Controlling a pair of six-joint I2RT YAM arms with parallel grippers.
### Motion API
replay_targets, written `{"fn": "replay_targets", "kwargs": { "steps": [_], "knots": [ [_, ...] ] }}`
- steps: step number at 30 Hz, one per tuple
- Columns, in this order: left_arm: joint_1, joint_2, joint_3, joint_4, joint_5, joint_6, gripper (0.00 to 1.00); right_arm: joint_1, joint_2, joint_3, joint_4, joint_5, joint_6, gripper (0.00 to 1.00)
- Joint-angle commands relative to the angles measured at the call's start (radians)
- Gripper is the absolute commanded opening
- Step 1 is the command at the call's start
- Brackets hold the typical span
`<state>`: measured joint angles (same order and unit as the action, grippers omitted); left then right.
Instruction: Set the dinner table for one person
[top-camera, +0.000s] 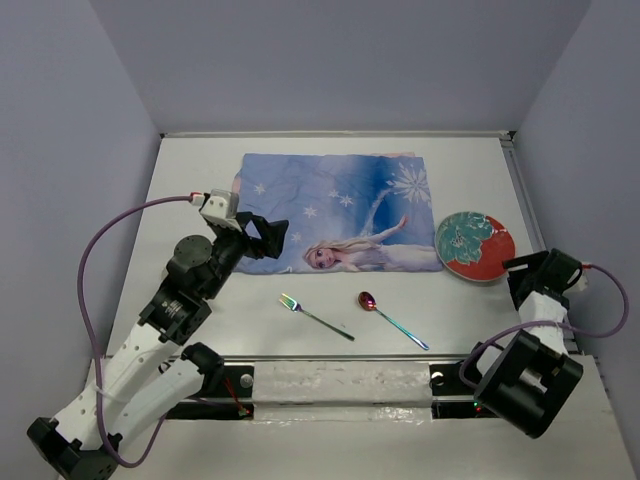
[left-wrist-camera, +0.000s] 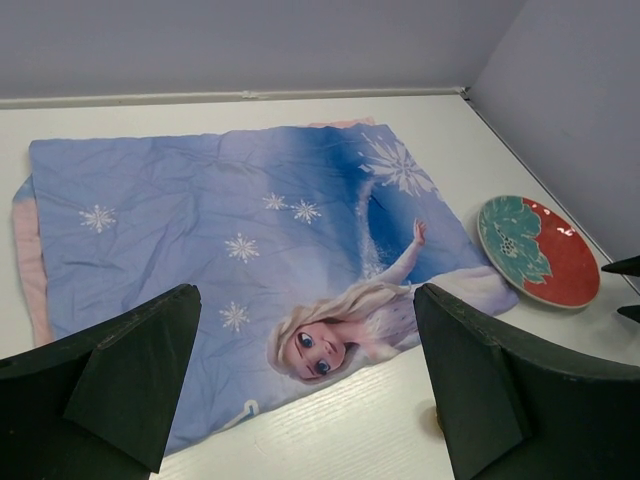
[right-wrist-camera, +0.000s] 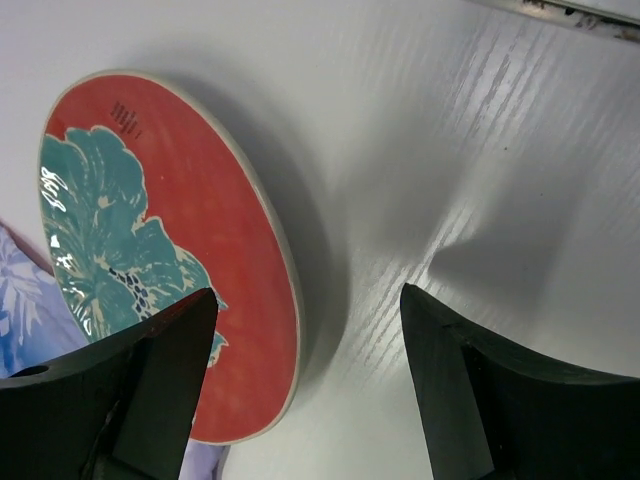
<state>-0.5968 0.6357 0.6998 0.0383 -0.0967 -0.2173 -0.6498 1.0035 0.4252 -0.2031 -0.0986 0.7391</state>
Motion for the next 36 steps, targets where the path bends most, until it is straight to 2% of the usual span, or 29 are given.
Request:
{"fn": "replay_targets", "kwargs": {
  "steps": [1, 5, 8, 10, 11, 12, 14, 15, 17, 19, 20, 25, 28, 31, 33, 36],
  "knots": [
    [-0.006, -0.021, -0.003, 0.032, 0.002, 0.015, 0.99, -0.027, 0.041, -0.022, 0.033, -0.087, 0.014, 0.79],
    [-0.006, -0.013, -0.005, 0.032, -0.001, 0.016, 0.99, -0.027, 0.127, -0.054, 0.151, -0.194, 0.061, 0.79],
    [-0.005, -0.002, -0.005, 0.032, -0.005, 0.015, 0.99, -0.027, 0.190, -0.083, 0.246, -0.253, 0.088, 0.74],
    [-0.005, 0.004, -0.005, 0.032, -0.009, 0.016, 0.99, -0.027, 0.213, -0.120, 0.322, -0.263, 0.137, 0.62],
    [-0.005, 0.007, -0.005, 0.032, -0.011, 0.016, 0.99, -0.027, 0.221, -0.135, 0.353, -0.268, 0.137, 0.62],
    [-0.003, 0.010, -0.005, 0.032, -0.012, 0.016, 0.99, -0.027, 0.230, -0.149, 0.387, -0.286, 0.164, 0.54],
    [-0.001, 0.016, -0.005, 0.032, -0.015, 0.019, 0.99, -0.027, 0.268, -0.173, 0.471, -0.294, 0.204, 0.49],
    [0.002, 0.021, -0.005, 0.032, -0.017, 0.021, 0.99, -0.027, 0.282, -0.175, 0.490, -0.299, 0.213, 0.35],
    [0.005, 0.030, -0.003, 0.032, -0.023, 0.025, 0.99, -0.027, 0.299, -0.181, 0.530, -0.294, 0.238, 0.16],
    [0.008, 0.036, -0.002, 0.032, -0.023, 0.024, 0.99, -0.027, 0.262, -0.203, 0.548, -0.274, 0.264, 0.01],
    [0.008, 0.038, -0.002, 0.032, -0.023, 0.024, 0.99, -0.027, 0.262, -0.203, 0.554, -0.274, 0.264, 0.01],
    [0.012, 0.045, -0.002, 0.034, -0.024, 0.029, 0.99, -0.027, 0.017, -0.198, 0.502, -0.230, 0.269, 0.00],
    [0.015, 0.047, -0.003, 0.035, -0.028, 0.029, 0.99, -0.027, -0.129, -0.143, 0.450, -0.262, 0.240, 0.00],
    [0.018, 0.047, 0.001, 0.037, -0.034, 0.029, 0.99, -0.011, -0.116, -0.036, 0.465, -0.401, 0.229, 0.00],
    [0.028, 0.044, 0.003, 0.041, -0.037, 0.029, 0.99, 0.019, -0.100, 0.013, 0.572, -0.490, 0.261, 0.00],
    [0.043, 0.038, 0.001, 0.044, -0.047, 0.027, 0.99, 0.146, -0.092, 0.114, 0.617, -0.477, 0.260, 0.00]
  ]
}}
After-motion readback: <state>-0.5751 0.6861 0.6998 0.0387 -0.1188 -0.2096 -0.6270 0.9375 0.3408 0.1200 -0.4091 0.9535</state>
